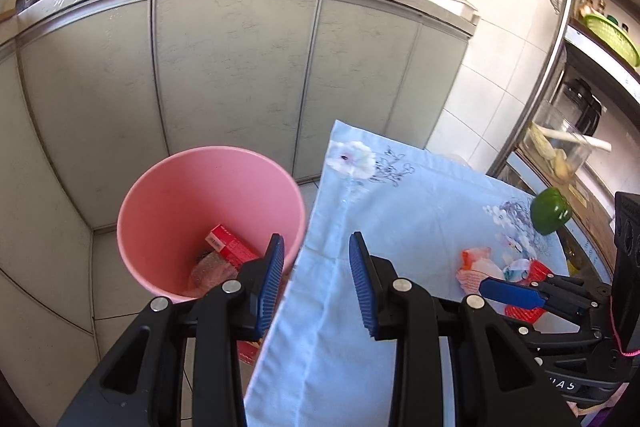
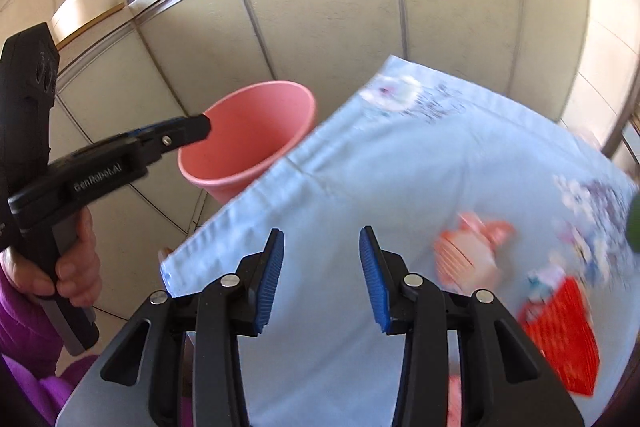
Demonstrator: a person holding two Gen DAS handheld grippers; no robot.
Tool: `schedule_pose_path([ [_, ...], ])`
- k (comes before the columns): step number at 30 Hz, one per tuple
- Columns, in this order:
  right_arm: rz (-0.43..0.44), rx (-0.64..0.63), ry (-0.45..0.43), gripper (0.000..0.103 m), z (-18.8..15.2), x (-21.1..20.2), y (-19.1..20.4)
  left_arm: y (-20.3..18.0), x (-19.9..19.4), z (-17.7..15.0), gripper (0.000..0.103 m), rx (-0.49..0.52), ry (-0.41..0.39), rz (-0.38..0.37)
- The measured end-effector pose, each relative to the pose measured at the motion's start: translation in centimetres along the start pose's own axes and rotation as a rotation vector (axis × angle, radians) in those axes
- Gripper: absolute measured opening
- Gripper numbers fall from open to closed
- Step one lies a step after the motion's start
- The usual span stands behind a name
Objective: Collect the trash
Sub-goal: 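Grasp the clear plastic bag with the left tool while the right tool grasps the crumpled wrapper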
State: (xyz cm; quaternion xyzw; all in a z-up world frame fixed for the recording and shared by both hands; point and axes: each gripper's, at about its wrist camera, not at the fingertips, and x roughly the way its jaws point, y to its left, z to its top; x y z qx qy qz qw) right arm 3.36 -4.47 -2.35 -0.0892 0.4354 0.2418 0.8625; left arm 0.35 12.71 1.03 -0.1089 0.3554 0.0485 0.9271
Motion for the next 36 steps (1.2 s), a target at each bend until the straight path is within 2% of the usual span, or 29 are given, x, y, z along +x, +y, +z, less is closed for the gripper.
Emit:
schedule_pose_path([
  [8,-0.027,0.092,0.016,0.040,-4.5,-2.3,-3.8,-2.7,0.4,-0.5,0.033,0.018,0.046,-0.050],
  [18,-0.025,0.191,0.042,0.040,-8.9,-3.7,-7.4,-7.7,2.1,-1.9,0.033,0.112,0.131,-0.155],
  [22,-0.014,0.250,0.034,0.040,-9.7,-4.0,-9.2,-9.6,3.0,-2.3,0.033,0.141,0.160,-0.179],
  [26,-0.071,0.289,0.024,0.040,-9.9,-4.0,-11.2,-11.0,3.9,-2.7,0.033,0.173,0.183,-0.193],
  [29,-0.156,0.314,0.010,0.040,-9.7,-4.1,-13.3,-11.7,4.5,-2.8,0.033,0.181,0.200,-0.198],
  [34,-0.136,0.340,-0.017,0.040,-9.6,-5.1,-14.7,-12.7,5.4,-2.7,0.034,0.165,0.248,-0.249],
  [36,-0.119,0.353,-0.022,0.040,-9.8,-5.4,-14.9,-13.4,6.1,-2.7,0.039,0.144,0.280,-0.274],
])
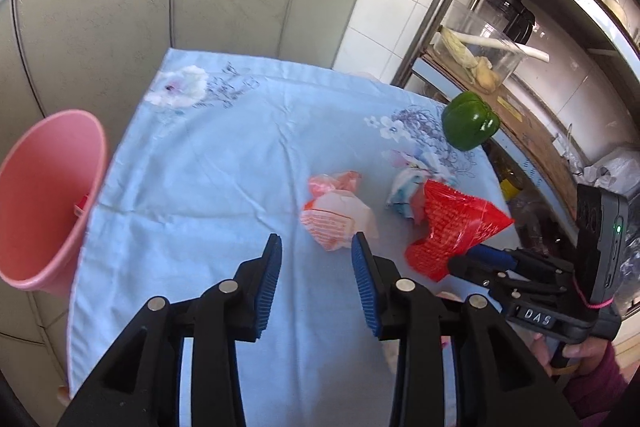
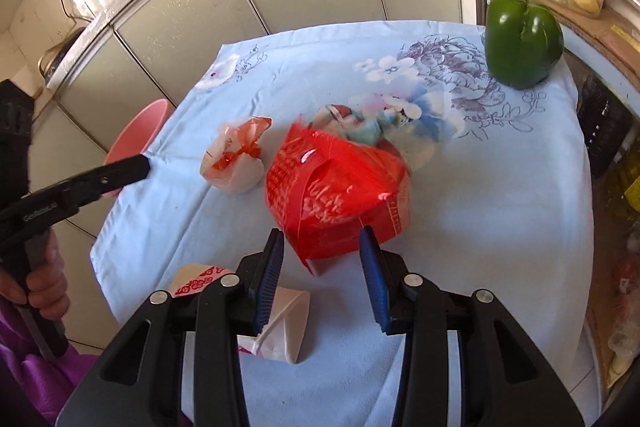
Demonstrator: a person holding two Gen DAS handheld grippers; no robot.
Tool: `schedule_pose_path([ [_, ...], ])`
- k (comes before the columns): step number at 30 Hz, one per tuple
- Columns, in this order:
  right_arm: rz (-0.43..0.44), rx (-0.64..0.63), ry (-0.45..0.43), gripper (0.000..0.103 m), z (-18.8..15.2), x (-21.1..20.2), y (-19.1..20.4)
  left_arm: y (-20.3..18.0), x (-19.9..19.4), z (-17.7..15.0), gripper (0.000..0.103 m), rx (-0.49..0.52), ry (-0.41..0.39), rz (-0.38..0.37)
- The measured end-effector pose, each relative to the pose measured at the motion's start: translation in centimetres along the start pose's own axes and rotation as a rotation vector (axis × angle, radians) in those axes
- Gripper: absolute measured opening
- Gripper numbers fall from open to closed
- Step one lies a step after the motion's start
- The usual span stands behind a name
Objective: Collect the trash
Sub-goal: 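Grasp the clear plastic bag with the left tool while the right tool grasps the crumpled wrapper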
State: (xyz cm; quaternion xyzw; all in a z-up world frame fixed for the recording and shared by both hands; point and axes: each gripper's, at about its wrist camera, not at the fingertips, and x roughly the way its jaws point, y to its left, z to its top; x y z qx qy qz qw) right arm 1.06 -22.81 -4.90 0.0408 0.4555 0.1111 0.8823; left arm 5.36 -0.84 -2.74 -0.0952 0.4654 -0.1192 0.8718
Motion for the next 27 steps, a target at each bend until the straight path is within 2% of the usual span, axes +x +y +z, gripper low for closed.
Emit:
schedule_pose_path([
  [4,0.015,0.020,-0.008,0.040,-0.3,-0.9,-0.7,-1.4,2.0,0.8,0.044,-0.002,0.032,0.006],
  [10,0.000,0.044,-0.059,0.040,-0.5,-3.9,-2.2,-1.8,5.7,1.7,0.045,-0.018,0.084,0.094],
  [13,-0.008,0.054,-0.095,0.040,0.2,-5.3,-2.8,-1.6,6.4,1.7,0.045,-0.041,0.084,0.078],
  [15,-0.003,0.050,-0.109,0.040,0.9,-5.6,-2.8,-1.6,6.3,1.5,0.042,-0.027,0.074,0.069],
  [17,0.005,0.041,-0.115,0.040,1.6,-5.7,-2.6,-1.7,6.1,1.2,0.030,-0.001,0.072,0.053],
  [20,0.008,0.026,-0.119,0.040,2.9,-5.3,-2.2,-1.7,5.7,0.7,0.024,0.029,0.064,0.046],
  [23,0.014,0.027,-0.121,0.040,4.3,-4.7,-2.0,-1.5,5.1,0.5,0.021,0.032,0.054,0.051],
  [26,0.032,0.074,-0.085,0.041,6.0,-3.3,-2.7,-1.2,4.0,0.7,0.021,0.038,0.018,0.066],
  [27,0.041,0.093,-0.072,0.044,6.5,-2.8,-3.0,-0.9,3.6,0.8,0.021,0.035,0.004,0.066],
])
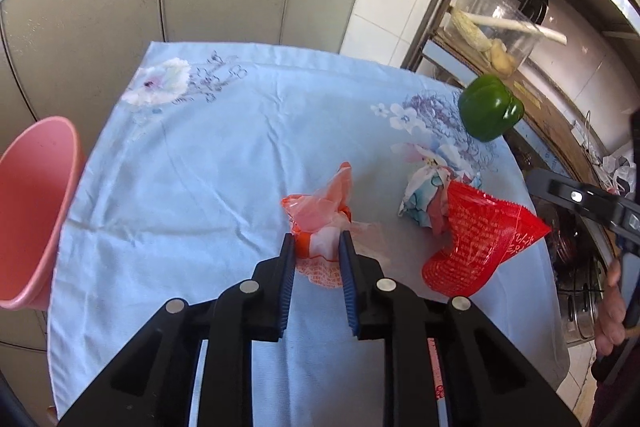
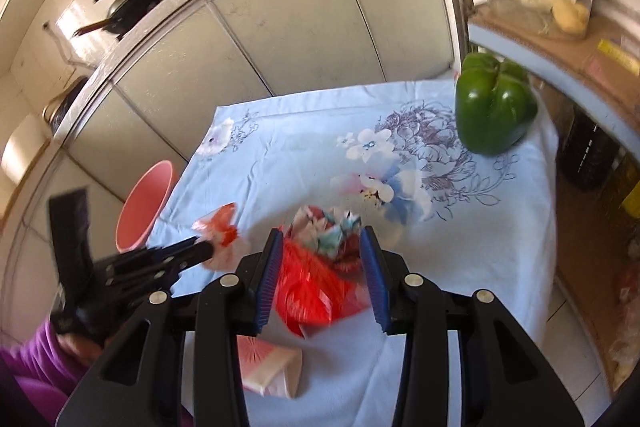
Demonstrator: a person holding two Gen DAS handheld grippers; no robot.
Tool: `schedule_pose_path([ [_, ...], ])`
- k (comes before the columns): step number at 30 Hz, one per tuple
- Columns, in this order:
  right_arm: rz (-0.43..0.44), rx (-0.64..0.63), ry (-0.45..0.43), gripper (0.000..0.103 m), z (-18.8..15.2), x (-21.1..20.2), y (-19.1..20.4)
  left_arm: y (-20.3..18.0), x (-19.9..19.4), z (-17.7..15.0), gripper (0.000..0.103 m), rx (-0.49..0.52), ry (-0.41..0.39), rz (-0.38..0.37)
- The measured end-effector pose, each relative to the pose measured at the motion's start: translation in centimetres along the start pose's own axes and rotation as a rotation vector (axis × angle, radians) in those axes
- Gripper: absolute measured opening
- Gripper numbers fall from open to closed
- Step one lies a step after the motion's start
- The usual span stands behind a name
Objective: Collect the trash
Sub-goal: 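Grasp the clear plastic bag with the left tool while the right tool grasps the crumpled wrapper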
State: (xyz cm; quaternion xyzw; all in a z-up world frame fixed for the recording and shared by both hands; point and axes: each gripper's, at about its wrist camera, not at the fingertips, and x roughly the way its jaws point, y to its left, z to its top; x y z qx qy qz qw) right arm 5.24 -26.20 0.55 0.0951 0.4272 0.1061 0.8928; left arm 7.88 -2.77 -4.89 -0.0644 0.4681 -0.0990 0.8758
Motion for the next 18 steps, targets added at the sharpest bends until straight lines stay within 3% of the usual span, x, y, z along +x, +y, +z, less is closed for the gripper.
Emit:
schedule_pose_path([
  [10,0.051,0.157,0.177,0.048,2.6,6.4,-1.9,2.2,-2.2,0.1,0.021,-0.045,-0.056,-0.015],
  [14,0.034,0.113,0.234,0.048,1.5,7.7,-0.7,2.4,-2.5,0.0,0.021,-0.049,-0.063,-0.025],
  [18,0.006,0.047,0.202,0.043,1.0,7.5,0.7,2.8,-2.9,0.0,0.021,-0.051,-0.078,-0.025],
])
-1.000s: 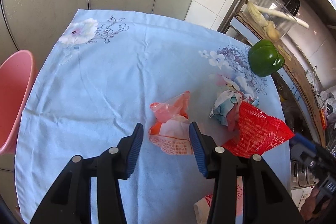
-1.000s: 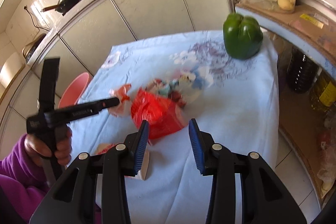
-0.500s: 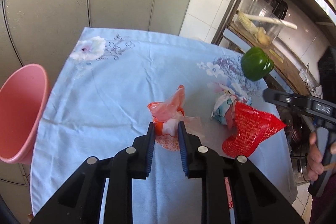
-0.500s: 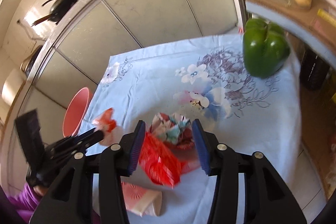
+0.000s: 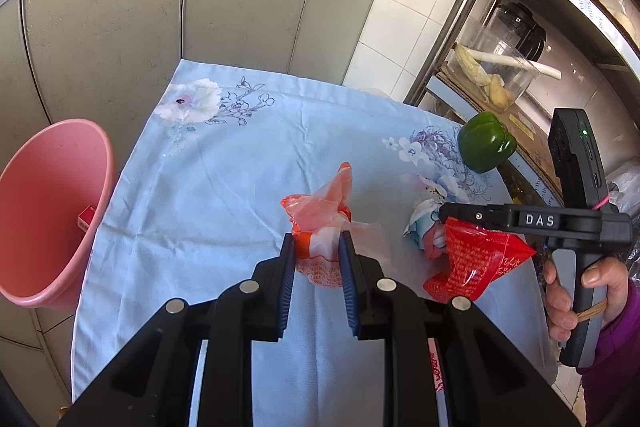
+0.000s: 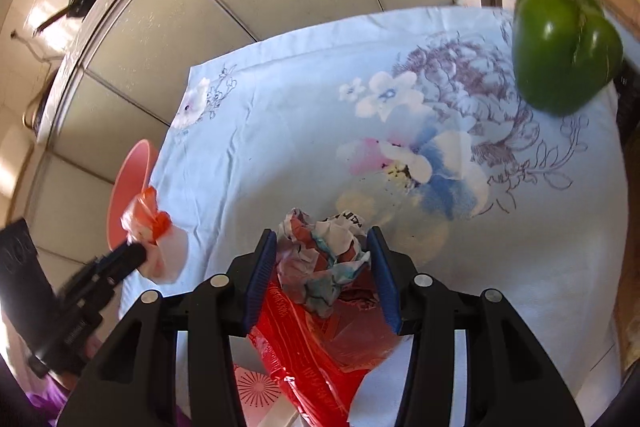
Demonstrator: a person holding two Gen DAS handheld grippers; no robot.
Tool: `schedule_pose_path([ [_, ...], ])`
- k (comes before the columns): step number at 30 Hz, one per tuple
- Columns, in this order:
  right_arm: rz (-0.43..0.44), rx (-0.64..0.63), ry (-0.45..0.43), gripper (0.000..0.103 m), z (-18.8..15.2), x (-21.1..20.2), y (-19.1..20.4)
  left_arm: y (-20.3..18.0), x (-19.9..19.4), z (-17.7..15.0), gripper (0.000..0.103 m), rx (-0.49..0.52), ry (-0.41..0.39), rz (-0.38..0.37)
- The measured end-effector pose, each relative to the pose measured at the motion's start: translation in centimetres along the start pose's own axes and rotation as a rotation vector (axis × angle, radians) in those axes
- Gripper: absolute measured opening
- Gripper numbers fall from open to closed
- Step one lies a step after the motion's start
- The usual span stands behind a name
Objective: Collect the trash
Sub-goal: 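Grasp the clear plastic bag with the left tool while the right tool grasps the crumpled wrapper, then carry both items over the pink bin and open both tools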
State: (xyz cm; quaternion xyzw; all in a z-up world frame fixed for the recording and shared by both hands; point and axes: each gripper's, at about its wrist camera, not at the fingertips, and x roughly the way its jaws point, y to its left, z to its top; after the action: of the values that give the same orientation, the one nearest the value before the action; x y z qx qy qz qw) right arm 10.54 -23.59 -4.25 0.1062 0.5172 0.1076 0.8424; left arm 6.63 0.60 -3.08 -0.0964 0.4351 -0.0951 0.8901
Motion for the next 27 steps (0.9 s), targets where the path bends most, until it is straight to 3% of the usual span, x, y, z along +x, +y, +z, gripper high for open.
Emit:
schedule_pose_path([
  [1,-0.008,-0.016,-0.009,0.026,-0.1,-0.1,0.4,0.2,-0.2,0.0,0.021,-0.003,-0.004,0.000],
  [4,-0.020,-0.052,-0.040,0.016,0.2,-0.6,1.1,0.6,-0.6,0.0,0.021,-0.013,-0.019,0.005],
  [5,-0.023,-0.066,-0.058,0.008,0.3,-1.0,1.5,0.8,-0.8,0.1,0.021,-0.019,-0.025,0.006],
  [19,0.004,-0.125,-0.206,0.007,1.8,-3.8,5.5,3.9,-3.2,0.2,0.021,-0.077,-0.095,0.035],
  [27,0.054,-0.232,-0.246,0.007,2.0,-3.1,11.2,5.8,-4.9,0.2,0.021,-0.104,-0.148,0.087],
])
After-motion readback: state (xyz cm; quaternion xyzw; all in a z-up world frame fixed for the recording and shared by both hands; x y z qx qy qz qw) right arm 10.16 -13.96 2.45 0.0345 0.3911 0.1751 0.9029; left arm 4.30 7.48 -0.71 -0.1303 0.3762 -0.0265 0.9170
